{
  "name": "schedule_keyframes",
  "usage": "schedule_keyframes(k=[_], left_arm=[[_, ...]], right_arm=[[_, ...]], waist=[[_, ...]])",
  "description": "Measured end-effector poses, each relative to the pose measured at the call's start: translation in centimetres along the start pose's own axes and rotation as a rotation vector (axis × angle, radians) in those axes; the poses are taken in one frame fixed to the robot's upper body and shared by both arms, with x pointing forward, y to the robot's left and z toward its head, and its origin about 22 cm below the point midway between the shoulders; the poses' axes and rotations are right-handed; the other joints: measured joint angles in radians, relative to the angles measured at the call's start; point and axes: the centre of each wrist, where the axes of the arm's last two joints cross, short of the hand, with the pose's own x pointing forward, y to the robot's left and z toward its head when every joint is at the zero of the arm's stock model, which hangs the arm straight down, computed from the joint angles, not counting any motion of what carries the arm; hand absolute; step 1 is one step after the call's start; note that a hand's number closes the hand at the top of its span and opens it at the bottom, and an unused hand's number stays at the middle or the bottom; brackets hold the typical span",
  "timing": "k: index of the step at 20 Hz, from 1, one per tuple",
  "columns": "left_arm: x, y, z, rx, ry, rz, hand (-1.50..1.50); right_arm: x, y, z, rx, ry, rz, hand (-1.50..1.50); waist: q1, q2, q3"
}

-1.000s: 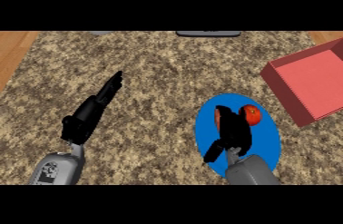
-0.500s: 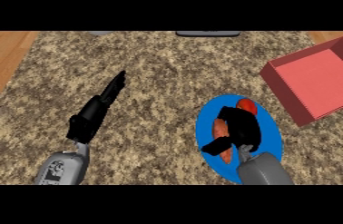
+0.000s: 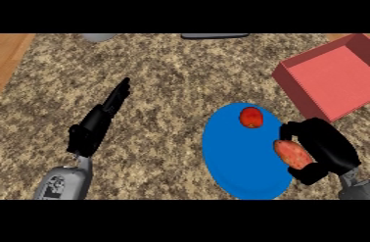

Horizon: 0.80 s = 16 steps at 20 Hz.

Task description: Pick the sweet potato from the plate and place it in the cardboard box

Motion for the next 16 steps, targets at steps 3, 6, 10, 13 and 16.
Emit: schedule_keyframes(k=[3,6,10,13,16], left_arm=[[0.0,0.2,0.3,0.014,-0.001,-0.001,0.0],[0.0,0.2,0.3,0.02,0.003,-0.001,0.0],[0.4,0.2,0.5,0.019,0.008,-0.003,0.0],[0.2,0.3,0.4,0.012,0.008,-0.002,0.0],[0.3,0.2,0.2,0.007,0.002,-0.005,0.0]], right_arm=[[-4.3,-2.2,2.7,-0.085,-0.09,0.036,1.5],[-8.1,-4.4,5.6,-0.162,-0.171,0.024,1.5],[-12.9,-7.4,10.3,-0.226,-0.248,-0.012,1.5],[-15.6,-9.7,13.6,-0.285,-0.291,-0.075,1.5],[-17.8,-11.9,17.0,-0.368,-0.25,-0.126,1.5]], waist=[[-0.007,0.001,0.001],[-0.012,0.003,0.0],[-0.009,0.003,-0.001],[-0.006,0.004,-0.003],[0.001,0.005,-0.004]])
